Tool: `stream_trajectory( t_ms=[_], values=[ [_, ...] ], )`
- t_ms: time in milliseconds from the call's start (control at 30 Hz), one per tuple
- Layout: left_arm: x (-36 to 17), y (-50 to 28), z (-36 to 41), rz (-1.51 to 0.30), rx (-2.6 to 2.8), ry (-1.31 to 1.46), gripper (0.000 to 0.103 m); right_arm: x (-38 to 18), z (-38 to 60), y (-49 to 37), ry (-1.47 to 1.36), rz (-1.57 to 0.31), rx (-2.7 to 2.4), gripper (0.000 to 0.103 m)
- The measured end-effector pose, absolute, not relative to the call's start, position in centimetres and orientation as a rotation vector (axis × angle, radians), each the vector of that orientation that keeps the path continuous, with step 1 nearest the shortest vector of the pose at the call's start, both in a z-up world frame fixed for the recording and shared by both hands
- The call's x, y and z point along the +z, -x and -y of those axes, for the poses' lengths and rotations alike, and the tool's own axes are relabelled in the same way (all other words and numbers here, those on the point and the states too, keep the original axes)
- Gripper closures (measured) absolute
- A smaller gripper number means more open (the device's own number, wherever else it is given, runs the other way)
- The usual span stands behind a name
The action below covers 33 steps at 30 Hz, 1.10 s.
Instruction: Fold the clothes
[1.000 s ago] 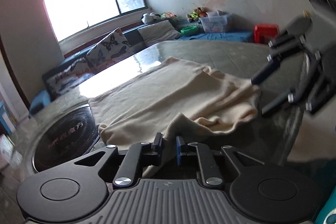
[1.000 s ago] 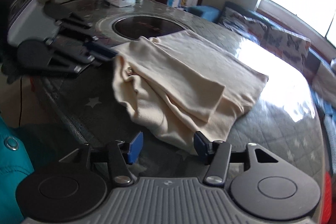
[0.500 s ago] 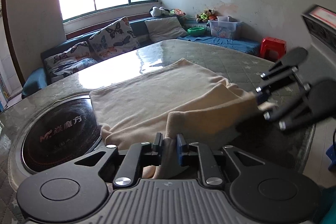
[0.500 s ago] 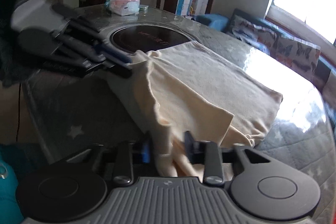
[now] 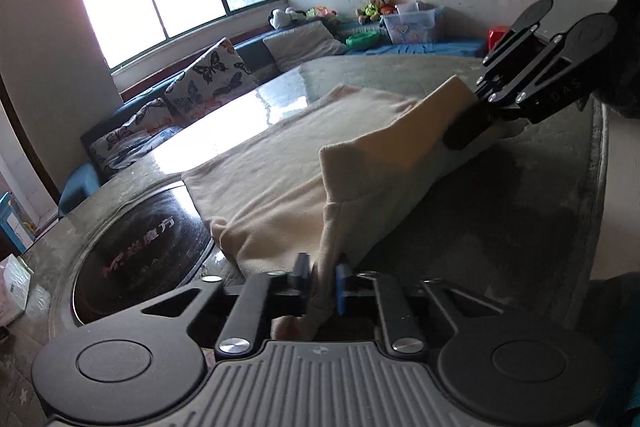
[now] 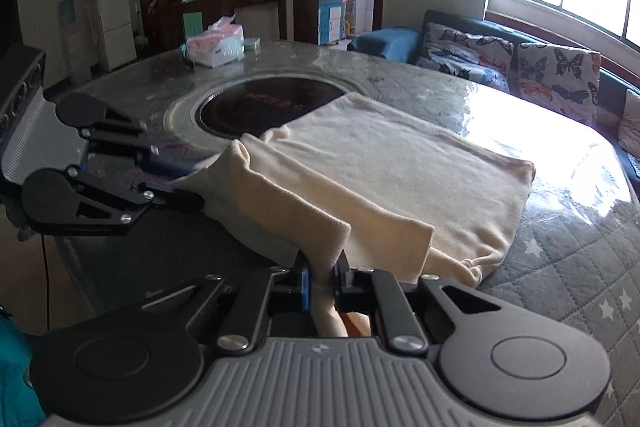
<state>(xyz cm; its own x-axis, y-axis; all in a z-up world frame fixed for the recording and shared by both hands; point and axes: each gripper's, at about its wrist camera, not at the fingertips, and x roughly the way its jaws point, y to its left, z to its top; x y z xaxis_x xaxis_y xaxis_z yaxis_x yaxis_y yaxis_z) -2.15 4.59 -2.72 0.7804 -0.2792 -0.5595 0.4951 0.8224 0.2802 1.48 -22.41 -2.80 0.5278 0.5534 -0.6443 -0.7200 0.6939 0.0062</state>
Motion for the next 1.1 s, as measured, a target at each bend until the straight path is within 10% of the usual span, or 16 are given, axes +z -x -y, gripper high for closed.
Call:
stream_trajectory(
  t_ms=[667, 1100],
  values=[
    [2.7, 12.3, -4.7, -0.449, -0.504, -0.345, 0.096, 3.5, 24.8, 7.8, 0.33, -0.581, 0.849, 0.094],
    [3.7, -0.3, -4.8, -0.437, -0.377, -0.356, 0.096, 3.6, 23.3, -3.9, 0.278, -0.612, 0.776, 0.094]
  ],
)
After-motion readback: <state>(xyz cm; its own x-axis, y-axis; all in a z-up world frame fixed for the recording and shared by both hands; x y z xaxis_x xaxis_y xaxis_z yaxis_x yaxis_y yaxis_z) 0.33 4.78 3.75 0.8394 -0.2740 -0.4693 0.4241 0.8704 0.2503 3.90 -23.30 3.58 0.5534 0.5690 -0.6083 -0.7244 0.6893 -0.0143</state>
